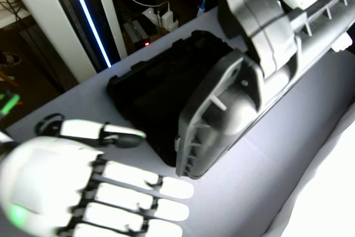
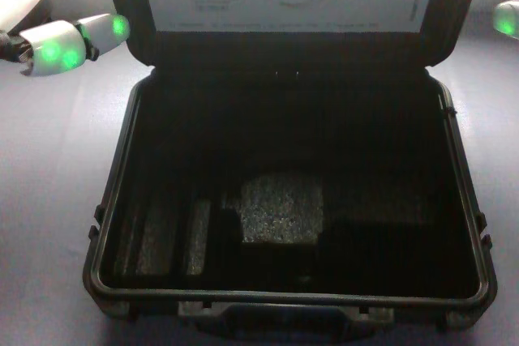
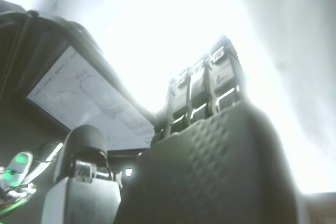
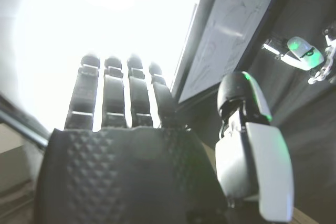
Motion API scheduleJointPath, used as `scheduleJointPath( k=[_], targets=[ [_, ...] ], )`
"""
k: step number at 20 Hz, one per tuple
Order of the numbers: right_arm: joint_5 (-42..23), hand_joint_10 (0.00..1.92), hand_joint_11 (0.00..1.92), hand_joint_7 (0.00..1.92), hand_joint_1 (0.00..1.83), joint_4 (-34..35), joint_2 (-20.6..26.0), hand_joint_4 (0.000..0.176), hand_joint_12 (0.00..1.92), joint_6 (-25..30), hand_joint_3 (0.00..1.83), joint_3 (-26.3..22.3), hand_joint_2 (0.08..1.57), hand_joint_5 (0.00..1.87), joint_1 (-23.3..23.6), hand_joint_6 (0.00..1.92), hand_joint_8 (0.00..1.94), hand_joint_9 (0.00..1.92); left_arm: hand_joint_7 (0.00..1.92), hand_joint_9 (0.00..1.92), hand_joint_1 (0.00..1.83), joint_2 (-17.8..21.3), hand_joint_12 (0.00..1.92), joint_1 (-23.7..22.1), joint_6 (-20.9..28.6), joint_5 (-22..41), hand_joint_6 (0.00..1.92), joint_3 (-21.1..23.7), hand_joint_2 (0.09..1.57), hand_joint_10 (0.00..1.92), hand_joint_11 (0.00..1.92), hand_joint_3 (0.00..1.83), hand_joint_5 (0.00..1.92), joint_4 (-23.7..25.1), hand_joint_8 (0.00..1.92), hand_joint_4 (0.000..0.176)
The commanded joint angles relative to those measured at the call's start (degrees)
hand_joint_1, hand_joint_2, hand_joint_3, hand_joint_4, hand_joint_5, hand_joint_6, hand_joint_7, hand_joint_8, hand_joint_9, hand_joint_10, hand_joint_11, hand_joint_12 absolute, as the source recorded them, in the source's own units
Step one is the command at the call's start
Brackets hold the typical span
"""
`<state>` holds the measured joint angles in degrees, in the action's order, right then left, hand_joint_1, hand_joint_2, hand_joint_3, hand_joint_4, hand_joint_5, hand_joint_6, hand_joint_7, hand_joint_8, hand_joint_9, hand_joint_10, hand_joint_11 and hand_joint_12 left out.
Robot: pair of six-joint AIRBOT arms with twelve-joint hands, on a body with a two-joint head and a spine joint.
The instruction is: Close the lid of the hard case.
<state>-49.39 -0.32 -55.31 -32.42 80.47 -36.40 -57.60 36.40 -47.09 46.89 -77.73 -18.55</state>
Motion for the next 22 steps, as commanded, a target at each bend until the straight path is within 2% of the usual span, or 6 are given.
scheduleJointPath(
  k=[1,7,14,17,18,22],
  targets=[
    [-4.5,0.0,0.06,0.14,0.15,1.3,0.2,0.0,0.03,0.1,0.0,0.8,1.24,0.09,1.2,0.0,0.0,0.07,0.08,0.06,0.06,0.0,0.06,-1.4,0.1,5.1,0.0,-0.9,1.23,0.01,0.08,0.0,0.09,0.5,0.01,0.014],
    [1.7,0.01,0.06,0.13,0.18,-2.8,-1.8,0.0,0.03,-0.5,0.0,3.4,1.24,0.12,6.8,0.01,0.0,0.08,0.06,0.05,0.07,-4.3,0.05,-10.3,0.1,-5.1,0.0,-6.2,1.21,0.0,0.05,0.0,0.06,7.2,0.0,0.0],
    [-5.7,0.01,0.06,0.17,0.21,-5.7,0.8,0.0,0.03,0.3,0.0,-3.0,1.21,0.13,6.7,0.0,0.01,0.1,0.08,0.03,0.08,0.5,0.04,-6.5,0.8,3.1,0.0,0.6,1.2,0.0,0.02,0.0,0.06,9.2,0.0,0.0],
    [-9.4,0.0,0.01,0.15,0.19,-6.1,2.1,0.0,0.01,0.4,0.0,-5.7,1.22,0.11,5.0,0.0,0.0,0.04,0.08,0.03,0.06,3.2,0.05,-3.3,1.4,8.0,0.0,3.9,1.22,0.0,0.01,0.0,0.07,9.3,0.0,0.048],
    [-10.3,0.0,0.01,0.15,0.19,-6.1,2.5,0.0,0.01,0.5,0.01,-6.3,1.24,0.1,4.3,0.0,0.0,0.03,0.07,0.02,0.04,4.0,0.05,-2.3,1.5,9.3,0.0,4.9,1.24,0.0,0.01,0.01,0.06,9.3,0.0,0.001],
    [-12.6,0.0,0.04,0.15,0.23,-5.8,3.6,0.0,0.02,1.1,0.01,-8.0,1.26,0.12,1.7,0.01,0.0,0.03,0.09,0.05,0.06,5.9,0.12,0.9,1.7,13.0,0.0,7.7,1.24,0.0,0.0,0.0,0.09,9.3,0.0,0.0]
  ],
)
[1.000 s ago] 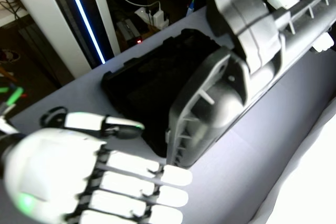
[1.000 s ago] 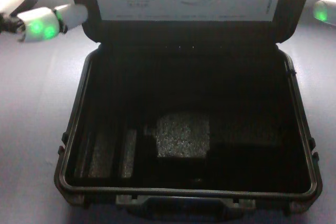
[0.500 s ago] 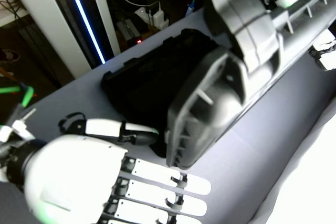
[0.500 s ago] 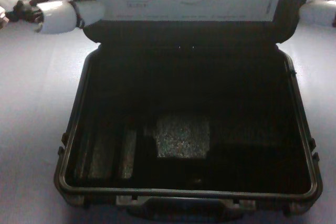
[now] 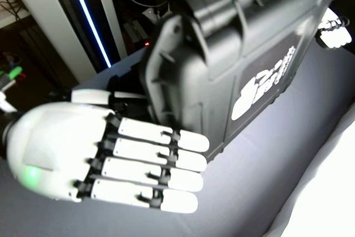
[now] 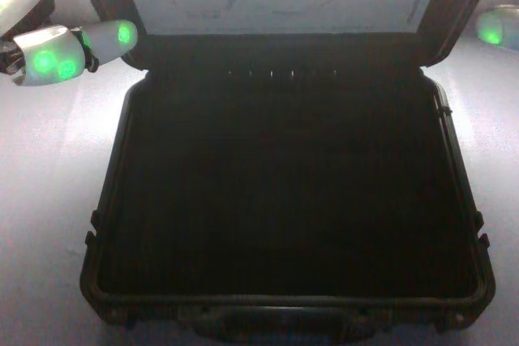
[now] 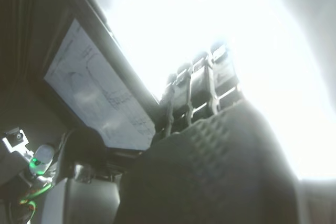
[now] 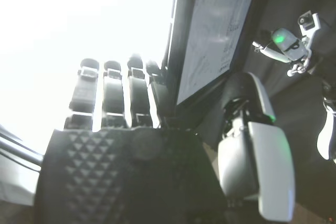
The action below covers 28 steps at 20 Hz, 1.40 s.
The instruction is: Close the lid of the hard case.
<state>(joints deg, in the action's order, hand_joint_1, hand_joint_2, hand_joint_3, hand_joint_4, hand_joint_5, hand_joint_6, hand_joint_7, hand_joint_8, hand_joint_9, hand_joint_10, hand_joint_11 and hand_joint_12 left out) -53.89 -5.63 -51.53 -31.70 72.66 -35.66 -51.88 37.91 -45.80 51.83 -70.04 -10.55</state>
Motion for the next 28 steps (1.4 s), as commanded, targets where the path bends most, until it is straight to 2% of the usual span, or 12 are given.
scheduleJointPath(
  k=[1,5,10,13,16,19,22,23,24,26,28],
  targets=[
    [-8.9,0.0,0.06,0.15,0.24,-0.1,0.1,0.0,0.03,0.7,0.0,-0.6,1.25,0.12,0.0,0.01,0.0,0.04,0.09,0.06,0.08,0.6,0.13,0.0,0.7,8.8,0.0,0.5,1.23,0.0,0.0,0.0,0.09,1.3,0.0,0.0],
    [-11.7,0.01,0.08,0.17,0.25,1.3,0.8,0.0,0.04,1.7,0.0,-2.0,1.23,0.14,-4.1,0.01,0.01,0.07,0.09,0.07,0.17,3.1,0.17,3.5,0.9,12.6,0.0,3.5,1.22,0.0,0.0,0.0,0.09,0.9,0.0,0.0],
    [-13.1,0.01,0.08,0.14,0.28,1.7,1.9,0.0,0.04,1.8,0.01,-3.7,1.28,0.14,-7.2,0.0,0.0,0.08,0.11,0.1,0.17,4.8,0.24,6.1,0.9,14.4,0.0,5.3,1.2,0.0,0.0,0.0,0.1,1.0,0.0,0.0],
    [-13.5,0.0,0.06,0.14,0.26,2.3,2.5,0.0,0.03,1.8,0.01,-4.4,1.28,0.13,-9.3,0.0,0.0,0.09,0.11,0.1,0.14,6.4,0.25,8.2,0.9,15.7,0.0,6.8,1.12,0.0,0.0,0.0,0.09,1.0,0.0,0.0],
    [-15.3,0.0,0.05,0.1,0.24,4.2,3.4,0.0,0.02,1.8,0.0,-5.7,1.27,0.11,-13.2,0.0,0.0,0.06,0.14,0.14,0.14,7.9,0.35,11.6,0.9,17.9,0.0,8.5,1.14,0.0,0.0,0.01,0.11,0.4,0.0,0.0],
    [-17.5,0.0,0.06,0.12,0.24,5.9,4.0,0.0,0.03,1.8,0.0,-6.8,1.27,0.13,-16.4,0.01,0.01,0.07,0.12,0.11,0.15,8.8,0.27,13.9,0.9,18.9,0.0,9.7,1.19,0.0,0.0,0.01,0.1,0.0,0.0,0.0],
    [-19.5,0.01,0.06,0.13,0.25,8.5,4.6,0.0,0.03,1.8,0.0,-7.8,1.26,0.12,-20.5,0.0,0.01,0.06,0.14,0.12,0.2,10.2,0.54,17.9,0.9,19.3,0.0,11.1,1.19,0.0,0.0,0.0,0.12,-1.3,0.0,0.0],
    [-20.0,0.0,0.03,0.12,0.22,9.5,4.5,0.0,0.02,1.8,0.0,-7.9,1.25,0.12,-21.8,0.0,0.0,0.05,0.14,0.14,0.16,10.8,0.49,19.5,1.0,19.3,0.0,11.5,1.21,0.01,0.0,0.0,0.11,-1.9,0.0,0.0],
    [-20.5,0.0,0.06,0.12,0.24,10.3,4.5,0.0,0.03,1.9,0.0,-8.0,1.26,0.12,-22.9,0.0,0.0,0.05,0.11,0.11,0.19,11.2,0.38,21.1,1.1,19.8,0.0,11.9,1.24,0.0,0.0,0.01,0.07,-2.7,0.0,0.0],
    [-21.0,0.0,0.06,0.12,0.27,10.9,4.5,0.0,0.03,2.4,0.0,-8.3,1.27,0.11,-24.4,0.0,0.0,0.06,0.08,0.08,0.18,11.7,0.28,23.8,1.3,21.7,0.0,12.9,1.25,0.0,0.0,0.0,0.06,-3.9,0.0,0.0],
    [-21.1,0.0,0.07,0.12,0.25,11.1,4.4,0.003,0.04,2.6,0.0,-8.7,1.25,0.11,-25.7,0.0,0.0,0.06,0.08,0.08,0.21,12.1,0.26,26.5,1.5,23.7,0.0,13.9,1.26,0.0,0.0,0.0,0.06,-5.1,0.0,0.0]
  ],
)
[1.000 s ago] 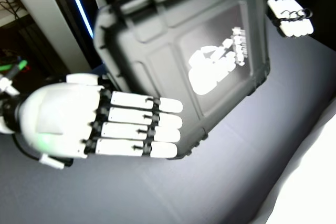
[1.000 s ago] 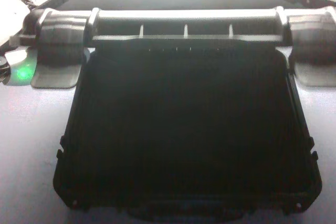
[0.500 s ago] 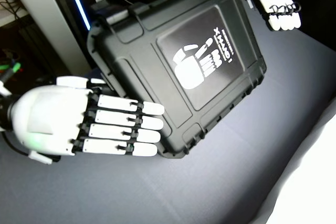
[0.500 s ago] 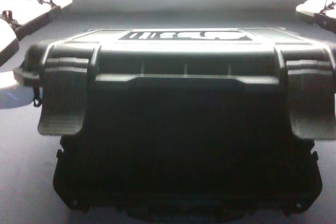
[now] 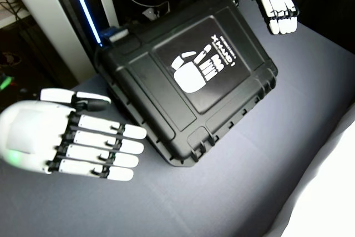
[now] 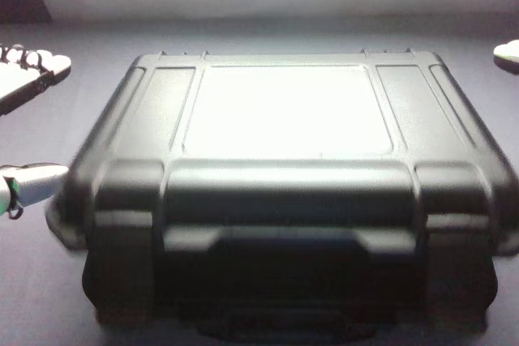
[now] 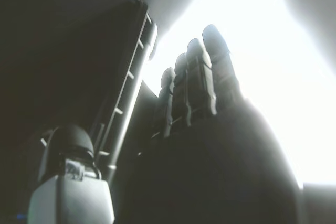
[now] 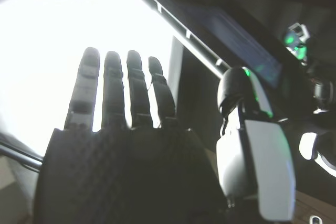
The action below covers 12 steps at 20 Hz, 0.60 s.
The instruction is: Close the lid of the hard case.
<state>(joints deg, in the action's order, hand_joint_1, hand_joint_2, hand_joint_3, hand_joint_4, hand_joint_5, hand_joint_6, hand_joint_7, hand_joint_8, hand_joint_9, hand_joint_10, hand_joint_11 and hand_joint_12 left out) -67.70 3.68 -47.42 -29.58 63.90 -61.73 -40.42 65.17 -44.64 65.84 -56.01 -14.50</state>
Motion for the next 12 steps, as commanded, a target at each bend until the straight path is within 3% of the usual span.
scheduleJointPath(
  k=[1,4,6,8,9,10,12],
  targets=[
    [-7.4,0.0,0.08,0.11,0.24,1.9,0.4,0.0,0.05,0.6,0.0,0.0,1.26,0.11,0.0,0.0,0.0,0.06,0.08,0.09,0.18,1.0,0.31,0.4,0.3,10.5,0.0,0.3,1.26,0.0,0.0,0.0,0.06,-1.7,0.0,0.0],
    [-8.7,0.0,0.09,0.1,0.28,2.0,0.9,0.0,0.05,0.7,0.0,-0.7,1.27,0.1,-0.6,0.0,0.0,0.08,0.07,0.09,0.19,2.2,0.33,6.2,0.7,16.3,0.0,2.2,1.26,0.0,0.0,0.0,0.07,-5.0,0.0,0.0],
    [-10.4,0.01,0.11,0.12,0.27,2.0,1.2,0.0,0.06,0.7,0.0,-1.1,1.27,0.11,-0.7,0.0,0.01,0.1,0.06,0.05,0.18,2.6,0.08,9.1,1.0,20.2,0.0,3.0,1.25,0.0,0.0,0.0,0.05,-6.8,0.0,0.0],
    [-13.5,0.0,0.08,0.12,0.24,2.2,1.3,0.0,0.05,0.6,0.0,-1.2,1.26,0.11,-0.7,0.0,0.0,0.08,0.1,0.07,0.2,1.9,0.0,9.9,1.5,24.2,0.01,3.2,1.23,0.01,0.0,0.0,0.09,-8.5,0.01,0.0],
    [-15.1,0.0,0.04,0.11,0.27,2.4,1.3,0.019,0.03,0.5,0.0,-1.2,1.25,0.12,-0.7,0.01,0.0,0.05,0.12,0.09,0.17,1.2,0.0,9.9,1.6,25.5,0.01,3.1,1.23,0.01,0.0,0.0,0.1,-8.7,0.01,0.0],
    [-17.7,0.0,0.05,0.09,0.41,3.0,1.1,0.0,0.04,0.0,0.01,-1.2,1.32,0.12,-0.7,0.0,0.0,0.05,0.09,0.08,0.16,-0.4,0.03,9.2,2.3,27.5,0.0,2.5,1.24,0.01,0.05,0.0,0.08,-8.7,0.0,0.0],
    [-20.9,0.0,0.06,0.1,0.42,3.9,0.4,0.0,0.04,-0.7,0.01,-1.3,1.32,0.12,-0.7,0.0,0.0,0.05,0.1,0.1,0.17,-2.3,0.04,7.8,3.2,29.8,0.0,1.9,1.23,0.01,0.07,0.0,0.08,-8.7,0.0,0.0]
  ],
)
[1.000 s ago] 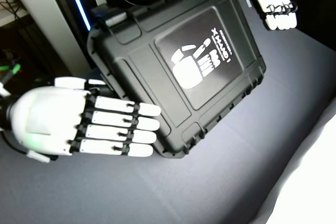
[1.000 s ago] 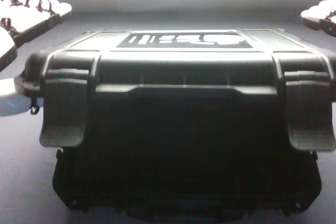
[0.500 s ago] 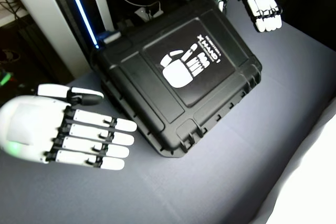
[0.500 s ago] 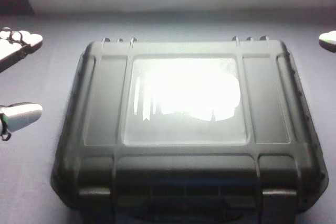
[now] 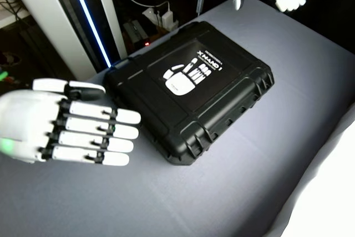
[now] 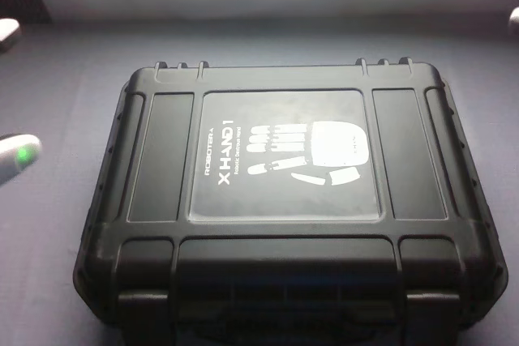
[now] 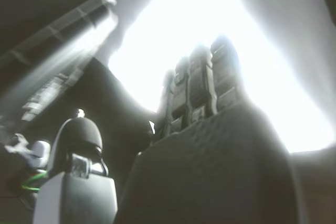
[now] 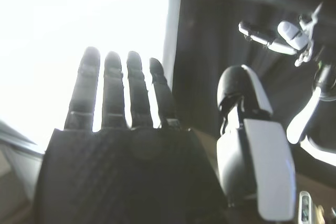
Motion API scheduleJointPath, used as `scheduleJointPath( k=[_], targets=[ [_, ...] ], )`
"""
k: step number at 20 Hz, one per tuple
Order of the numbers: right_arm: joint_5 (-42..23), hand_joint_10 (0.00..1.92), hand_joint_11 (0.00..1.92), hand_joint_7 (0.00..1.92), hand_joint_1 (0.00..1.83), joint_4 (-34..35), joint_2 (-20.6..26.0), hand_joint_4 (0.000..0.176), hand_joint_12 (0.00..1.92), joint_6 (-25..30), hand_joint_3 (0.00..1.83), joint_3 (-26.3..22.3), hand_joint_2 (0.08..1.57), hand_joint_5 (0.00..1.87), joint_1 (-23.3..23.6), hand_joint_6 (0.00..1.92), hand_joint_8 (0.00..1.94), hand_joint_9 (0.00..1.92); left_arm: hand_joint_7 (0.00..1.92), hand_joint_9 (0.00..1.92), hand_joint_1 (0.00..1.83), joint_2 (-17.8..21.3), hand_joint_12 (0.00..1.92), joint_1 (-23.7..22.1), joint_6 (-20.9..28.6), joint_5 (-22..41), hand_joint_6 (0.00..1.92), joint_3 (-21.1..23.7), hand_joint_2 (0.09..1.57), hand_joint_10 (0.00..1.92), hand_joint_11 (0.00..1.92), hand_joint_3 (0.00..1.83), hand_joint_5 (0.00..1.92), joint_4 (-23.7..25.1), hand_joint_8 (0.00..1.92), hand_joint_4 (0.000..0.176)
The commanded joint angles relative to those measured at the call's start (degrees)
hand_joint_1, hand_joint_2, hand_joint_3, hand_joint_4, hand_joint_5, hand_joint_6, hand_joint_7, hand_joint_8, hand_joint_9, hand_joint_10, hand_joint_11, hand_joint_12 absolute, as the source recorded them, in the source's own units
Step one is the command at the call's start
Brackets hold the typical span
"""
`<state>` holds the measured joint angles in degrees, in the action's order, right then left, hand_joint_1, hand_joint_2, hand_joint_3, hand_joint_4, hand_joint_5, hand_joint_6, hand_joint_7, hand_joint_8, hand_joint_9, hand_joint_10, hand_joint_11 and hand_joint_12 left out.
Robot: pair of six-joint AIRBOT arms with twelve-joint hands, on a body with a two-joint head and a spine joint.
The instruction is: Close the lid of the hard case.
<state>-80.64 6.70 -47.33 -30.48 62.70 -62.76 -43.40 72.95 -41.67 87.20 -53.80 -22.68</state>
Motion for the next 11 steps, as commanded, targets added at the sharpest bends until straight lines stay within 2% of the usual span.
scheduleJointPath(
  k=[1,3,6,8,9,10,11],
  targets=[
    [-10.0,0.0,0.06,0.11,0.45,1.5,-0.3,0.0,0.04,0.0,0.0,-0.1,1.31,0.14,0.4,0.01,0.01,0.06,0.07,0.06,0.17,-0.1,0.03,-1.0,0.5,9.5,0.0,-0.5,1.22,0.0,0.05,0.0,0.09,-0.3,0.0,0.0],
    [-14.6,0.01,0.06,0.11,0.48,2.6,-1.4,0.0,0.04,0.0,0.0,-0.3,1.31,0.17,0.4,0.01,0.0,0.08,0.0,0.0,0.1,-1.6,0.0,-3.8,0.7,11.5,0.0,-0.8,1.25,0.0,0.0,0.01,0.02,1.3,0.0,0.0],
    [-19.4,0.01,0.09,0.11,0.46,3.9,-2.5,0.0,0.05,-0.5,0.0,-0.8,1.32,0.14,0.4,0.0,0.0,0.09,0.0,0.0,0.14,-4.1,0.0,-7.4,0.9,11.9,0.0,-1.4,1.32,0.0,0.0,0.01,0.0,3.3,0.0,0.0],
    [-20.3,0.0,0.06,0.1,0.46,4.0,-2.5,0.0,0.05,-0.9,0.0,-1.6,1.31,0.16,0.4,0.01,0.0,0.07,0.0,0.0,0.11,-5.5,0.0,-8.7,1.4,12.0,0.0,-1.9,1.28,0.0,0.0,0.0,0.0,3.9,0.0,0.0],
    [-20.3,0.01,0.09,0.14,0.48,3.8,-2.5,0.0,0.06,-1.2,0.0,-1.8,1.32,0.19,0.4,0.01,0.01,0.11,0.0,0.0,0.19,-5.7,0.0,-8.8,2.2,12.0,0.0,-2.1,1.31,0.0,0.0,0.0,0.0,4.0,0.0,0.0],
    [-20.3,0.01,0.15,0.21,0.43,3.5,-2.5,0.0,0.07,-1.3,0.0,-1.9,1.33,0.21,0.4,0.01,0.01,0.17,0.0,0.0,0.2,-5.8,0.0,-8.8,2.8,12.0,0.01,-2.2,1.33,0.0,0.0,0.01,0.02,4.3,0.0,0.0],
    [-20.3,0.01,0.17,0.22,0.4,3.2,-2.5,0.0,0.07,-1.4,0.0,-2.2,1.34,0.2,0.4,0.0,0.01,0.18,0.0,0.0,0.12,-5.6,0.0,-9.0,3.3,12.0,0.01,-2.0,1.35,0.0,0.0,0.02,0.03,5.1,0.0,0.0]
  ],
)
